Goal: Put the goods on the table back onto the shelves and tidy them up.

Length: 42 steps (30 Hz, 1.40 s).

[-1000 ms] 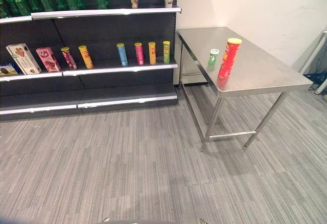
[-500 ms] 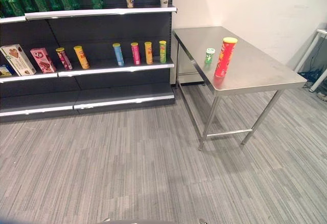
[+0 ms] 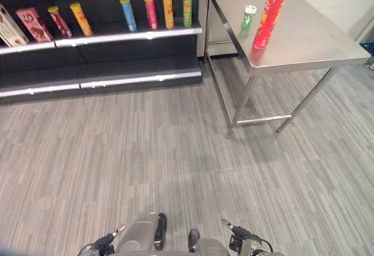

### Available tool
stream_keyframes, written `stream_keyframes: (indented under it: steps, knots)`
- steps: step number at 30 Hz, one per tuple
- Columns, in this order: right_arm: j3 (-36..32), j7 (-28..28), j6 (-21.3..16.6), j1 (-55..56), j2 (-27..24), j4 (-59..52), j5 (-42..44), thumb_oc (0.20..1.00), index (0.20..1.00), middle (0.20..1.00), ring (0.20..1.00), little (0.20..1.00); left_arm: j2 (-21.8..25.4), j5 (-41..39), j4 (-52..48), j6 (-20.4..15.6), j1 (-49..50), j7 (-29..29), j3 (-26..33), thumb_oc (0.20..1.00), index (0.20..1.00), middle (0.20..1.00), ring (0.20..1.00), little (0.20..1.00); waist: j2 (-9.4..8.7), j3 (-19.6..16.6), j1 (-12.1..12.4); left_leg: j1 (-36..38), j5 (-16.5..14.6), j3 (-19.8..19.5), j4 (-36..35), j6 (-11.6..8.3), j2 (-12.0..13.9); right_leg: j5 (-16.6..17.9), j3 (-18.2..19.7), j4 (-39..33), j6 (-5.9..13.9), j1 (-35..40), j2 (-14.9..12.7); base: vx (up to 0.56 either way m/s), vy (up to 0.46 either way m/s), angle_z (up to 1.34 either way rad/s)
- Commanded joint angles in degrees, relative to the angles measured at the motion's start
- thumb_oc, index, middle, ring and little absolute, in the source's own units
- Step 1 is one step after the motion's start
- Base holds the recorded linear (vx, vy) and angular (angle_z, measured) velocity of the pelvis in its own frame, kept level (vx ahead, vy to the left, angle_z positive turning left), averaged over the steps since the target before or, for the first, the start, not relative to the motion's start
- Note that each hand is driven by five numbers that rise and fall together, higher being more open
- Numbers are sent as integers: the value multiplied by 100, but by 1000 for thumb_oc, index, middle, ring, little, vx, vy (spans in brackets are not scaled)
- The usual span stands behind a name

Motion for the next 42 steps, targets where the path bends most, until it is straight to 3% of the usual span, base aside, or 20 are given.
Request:
stream_keyframes:
  steps: [1, 5, 7, 10, 11, 12, 14, 15, 16, 17, 19, 21, 22, 25, 26, 30, 34, 36, 38, 42]
  knots:
    - [130, -24, -10, 273, -61, 29, -120, 1000, 1000, 1000, 1000, 1000, -293, -53, 108, -41, 227, -50, -34, 1000, 1000, 1000, 1000, 1000, 14, -507, 112, -82, 310, -140, -740, 171, 26, 80, 192, -372, 554, 492, -24, 253, 154, -7]
    - [93, -122, -10, 212, -145, 77, -132, 1000, 1000, 1000, 1000, 1000, -297, -116, 173, -37, 226, -39, -83, 1000, 1000, 1000, 1000, 1000, 123, -397, 269, -412, 636, -507, -1840, 9, 158, -156, 403, -371, 597, 845, -67, 232, 129, -3]
    - [70, -117, 8, 243, -136, 111, -185, 1000, 1000, 1000, 1000, 1000, -300, -119, 201, -29, 232, -32, -69, 1000, 1000, 1000, 1000, 1000, 108, -442, 342, -478, 731, -585, -2049, -43, 215, -267, 552, -425, 650, 1101, -151, 399, 229, -41]
    - [44, -70, 35, 326, -124, 140, -261, 1000, 1000, 1000, 1000, 1000, -277, -81, 274, -9, 330, -43, 20, 1000, 1000, 1000, 1000, 1000, 96, -600, 425, -469, 789, -626, -2089, -52, 318, -356, 760, -418, 716, 1282, -244, 471, 289, -67]
    - [-60, -19, 43, 445, -59, 192, -289, 1000, 1000, 1000, 1000, 1000, -215, -8, 343, 9, 391, -61, 78, 1000, 1000, 1000, 1000, 1000, 36, -780, 466, -415, 1013, -649, -1853, -50, 323, -367, 858, -404, 832, 1447, -419, 570, 389, -105]
    - [-128, 40, 51, 515, -30, 268, -263, 1000, 1000, 1000, 1000, 1000, -164, 114, 407, -23, 390, -82, 55, 1000, 1000, 1000, 1000, 1000, -34, -864, 446, -492, 1046, -610, -1613, -21, 283, -302, 916, -295, 934, 1499, -547, 710, 501, -106]
    - [-152, 114, 77, 561, 30, 280, -306, 1000, 1000, 1000, 1000, 1000, -120, 302, 393, -20, 341, -107, 21, 1000, 1000, 1000, 1000, 1000, -124, -954, 369, -412, 890, -433, -1288, 84, 188, 79, 983, 168, 1069, 1301, -715, 476, 354, -67]
    - [-128, 160, 91, 574, 58, 280, -354, 1000, 1000, 1000, 1000, 1000, -91, 454, 405, 1, 302, -104, -39, 1000, 1000, 1000, 1000, 1000, -195, -988, 319, -332, 773, -328, -1254, 175, 95, 441, 1004, 487, 1150, 1184, -814, 302, 224, -47]
    - [-129, 160, 91, 573, 56, 281, -354, 1000, 1000, 1000, 1000, 1000, -93, 454, 405, 1, 302, -104, -40, 1000, 1000, 1000, 1000, 1000, -182, -998, 325, -344, 777, -329, -1254, 172, 111, 451, 1012, 485, 1148, 1168, -800, 426, 366, -32]
    - [-102, 209, 86, 515, 87, 265, -429, 1000, 1000, 1000, 1000, 1000, -7, 759, 397, 0, 187, -107, -168, 1000, 1000, 1000, 1000, 1000, -186, -1013, 255, -116, 531, -146, -1244, 360, -13, 1199, 965, 1270, 1208, 867, -942, 400, 383, -18]
    - [-4, 187, 27, 442, 147, 77, -481, 1000, 1000, 1000, 1000, 1000, -6, 987, 384, -14, 43, -85, -378, 1000, 1000, 1000, 1000, 1000, -103, -958, 167, 312, 290, 48, -1365, 574, -127, 1908, 583, 2287, 1162, 534, -1236, 474, 510, -19]
    - [67, 162, -26, 433, 163, -199, -490, 1000, 1000, 1000, 1000, 1000, 40, 1204, 318, 11, -23, -74, -486, 1000, 1000, 1000, 1000, 1000, 51, -878, 65, 820, 132, 153, -1537, 712, -163, 2105, 96, 2954, 1107, 181, -1499, 353, 436, -27]
    - [122, 125, -47, 373, 162, -333, -548, 1000, 1000, 1000, 1000, 1000, 81, 1363, 317, 12, -38, -92, -548, 1000, 1000, 1000, 1000, 1000, 111, -823, -17, 1120, 50, 184, -1720, 758, -192, 2002, -40, 3278, 1056, -105, -1552, 363, 366, -34]
    - [232, 131, -102, 373, 122, -579, -611, 1000, 1000, 1000, 1000, 1000, 177, 1857, 250, -34, -146, -133, -777, 1000, 1000, 1000, 1000, 1000, 252, -675, -337, 1752, -85, 181, -2007, 713, -184, 1066, -173, 2900, 889, -854, -936, 354, 207, -30]
    - [245, 135, -104, 381, 115, -579, -626, 1000, 1000, 1000, 1000, 1000, 159, 1997, 213, -38, -189, -154, -863, 1000, 1000, 1000, 1000, 1000, 251, -629, -421, 1907, -154, 182, -2044, 698, -214, 948, -260, 2521, 912, -923, -834, 343, 109, -25]
    - [196, 181, -64, 467, 88, -458, -580, 1000, 1000, 1000, 1000, 1000, 96, 2359, 63, -98, -442, -151, -1255, 1000, 1000, 1000, 1000, 1000, 102, -590, -685, 2354, -465, 127, -2119, 630, -409, 1102, -491, 628, 1073, -1136, -431, 303, 45, 1]
    - [96, 230, -45, 513, 105, -324, -395, 1000, 1000, 1000, 1000, 1000, 1, 2567, 7, -118, -564, -162, -1458, 1000, 1000, 1000, 1000, 1000, 77, -576, -789, 2647, -654, 166, -2119, 601, -449, 1297, -863, 161, 1146, -1162, -423, 218, 14, 15]
    - [50, 230, -65, 499, 122, -269, -296, 1000, 1000, 1000, 1000, 1000, -90, 2605, -39, -135, -600, -177, -1562, 1000, 1000, 1000, 1000, 1000, 89, -636, -756, 2764, -755, 309, -2119, 593, -432, 1227, -1496, 127, 1055, -1016, -578, 185, -22, 32]
    - [51, 226, -95, 507, 131, -259, -278, 1000, 1000, 1000, 1000, 1000, -173, 2494, 22, -114, -510, -240, -1460, 1000, 1000, 1000, 1000, 1000, 111, -741, -721, 2907, -874, 397, -2119, 567, -393, 1109, -1669, 66, 1013, -782, -593, 242, -53, 12]
    - [34, 254, -122, 585, 150, -258, -236, 1000, 1000, 1000, 1000, 1000, -381, 2046, 226, -71, -123, -348, -1043, 1000, 1000, 1000, 1000, 1000, 190, -973, -670, 3124, -1016, 500, -2105, 463, -273, 916, -1490, -49, 893, -496, -433, 289, -67, -26]
